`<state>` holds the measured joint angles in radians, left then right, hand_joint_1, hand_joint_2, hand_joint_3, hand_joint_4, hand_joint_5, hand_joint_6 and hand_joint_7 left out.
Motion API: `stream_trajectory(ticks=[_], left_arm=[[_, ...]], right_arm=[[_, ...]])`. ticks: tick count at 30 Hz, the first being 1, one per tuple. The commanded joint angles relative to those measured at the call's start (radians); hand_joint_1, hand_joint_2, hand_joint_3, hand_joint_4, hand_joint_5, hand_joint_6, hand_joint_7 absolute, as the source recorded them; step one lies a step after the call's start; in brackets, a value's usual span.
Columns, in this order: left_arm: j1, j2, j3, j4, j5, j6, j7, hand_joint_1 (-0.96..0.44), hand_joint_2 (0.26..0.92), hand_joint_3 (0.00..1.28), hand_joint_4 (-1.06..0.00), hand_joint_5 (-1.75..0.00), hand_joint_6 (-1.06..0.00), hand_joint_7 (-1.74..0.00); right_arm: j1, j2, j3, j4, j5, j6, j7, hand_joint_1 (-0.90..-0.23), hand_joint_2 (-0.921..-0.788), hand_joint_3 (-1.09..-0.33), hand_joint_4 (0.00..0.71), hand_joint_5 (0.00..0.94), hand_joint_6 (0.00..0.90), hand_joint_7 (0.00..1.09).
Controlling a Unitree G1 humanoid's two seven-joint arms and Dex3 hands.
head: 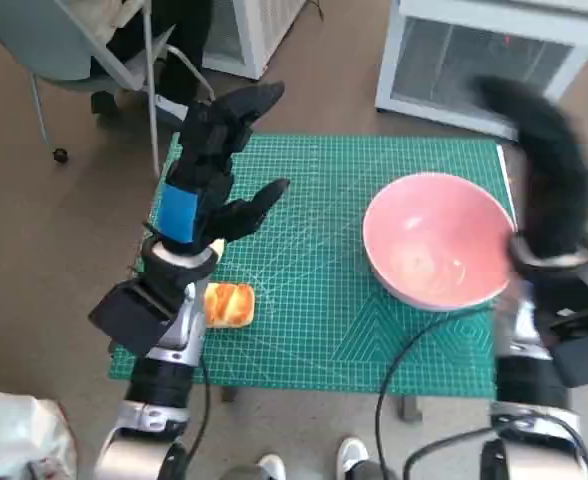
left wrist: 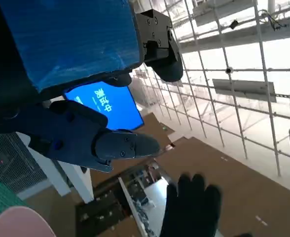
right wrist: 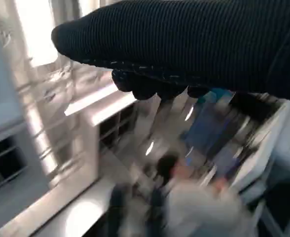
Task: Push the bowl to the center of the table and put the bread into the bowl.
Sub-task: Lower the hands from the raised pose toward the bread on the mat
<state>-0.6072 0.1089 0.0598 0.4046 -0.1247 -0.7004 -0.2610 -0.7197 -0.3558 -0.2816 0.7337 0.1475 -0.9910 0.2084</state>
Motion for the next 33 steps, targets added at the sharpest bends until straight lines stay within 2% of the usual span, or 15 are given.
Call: stream_trajectory(ticks=[1, 4, 7, 14, 20, 29, 33], left_arm=[[0.014, 0.004, 0.001, -0.018, 0.003, 0.005, 0.004, -0.41, 0.921, 0.26, -0.24, -0.41, -0.10, -0.84], [0.014, 0.007, 0.003, -0.016, 0.000, 0.010, 0.002, -0.41, 0.921, 0.27, -0.25, -0.38, -0.10, -0.83], [0.014, 0.007, 0.004, -0.015, -0.006, 0.014, -0.001, -0.40, 0.921, 0.27, -0.26, -0.36, -0.10, -0.83], [0.020, 0.003, 0.004, -0.022, -0.015, 0.021, -0.006, -0.39, 0.921, 0.27, -0.26, -0.33, -0.11, -0.82], [0.025, 0.006, 0.006, -0.035, -0.020, 0.027, -0.010, -0.39, 0.921, 0.27, -0.27, -0.31, -0.11, -0.82], [0.033, 0.018, 0.014, -0.049, -0.021, 0.035, -0.013, -0.39, 0.921, 0.27, -0.27, -0.29, -0.11, -0.82], [0.039, 0.021, 0.017, -0.059, -0.016, 0.039, -0.011, -0.38, 0.921, 0.27, -0.28, -0.28, -0.11, -0.81]], right_arm=[[0.023, -0.046, -0.057, 0.151, -0.027, 0.011, -0.089, -0.545, -0.921, -0.773, 0.244, 0.037, 0.220, 0.19], [0.014, -0.079, -0.084, 0.271, -0.018, 0.043, -0.122, -0.543, -0.921, -0.772, 0.246, 0.033, 0.221, 0.19], [0.003, -0.095, -0.092, 0.344, -0.016, 0.062, -0.136, -0.538, -0.921, -0.774, 0.248, 0.029, 0.222, 0.19], [-0.006, -0.109, -0.105, 0.486, -0.007, 0.165, -0.146, -0.479, -0.921, -0.804, 0.219, 0.007, 0.215, 0.15], [0.004, -0.084, -0.123, 0.544, 0.013, 0.274, -0.135, -0.478, -0.921, -0.807, 0.204, 0.001, 0.207, 0.13], [0.010, -0.036, -0.082, 0.583, -0.026, 0.421, -0.194, -0.467, -0.921, -0.825, 0.186, 0.000, 0.204, 0.10], [0.005, -0.008, -0.073, 0.591, -0.034, 0.476, -0.202, -0.462, -0.921, -0.833, 0.184, 0.000, 0.207, 0.09]])
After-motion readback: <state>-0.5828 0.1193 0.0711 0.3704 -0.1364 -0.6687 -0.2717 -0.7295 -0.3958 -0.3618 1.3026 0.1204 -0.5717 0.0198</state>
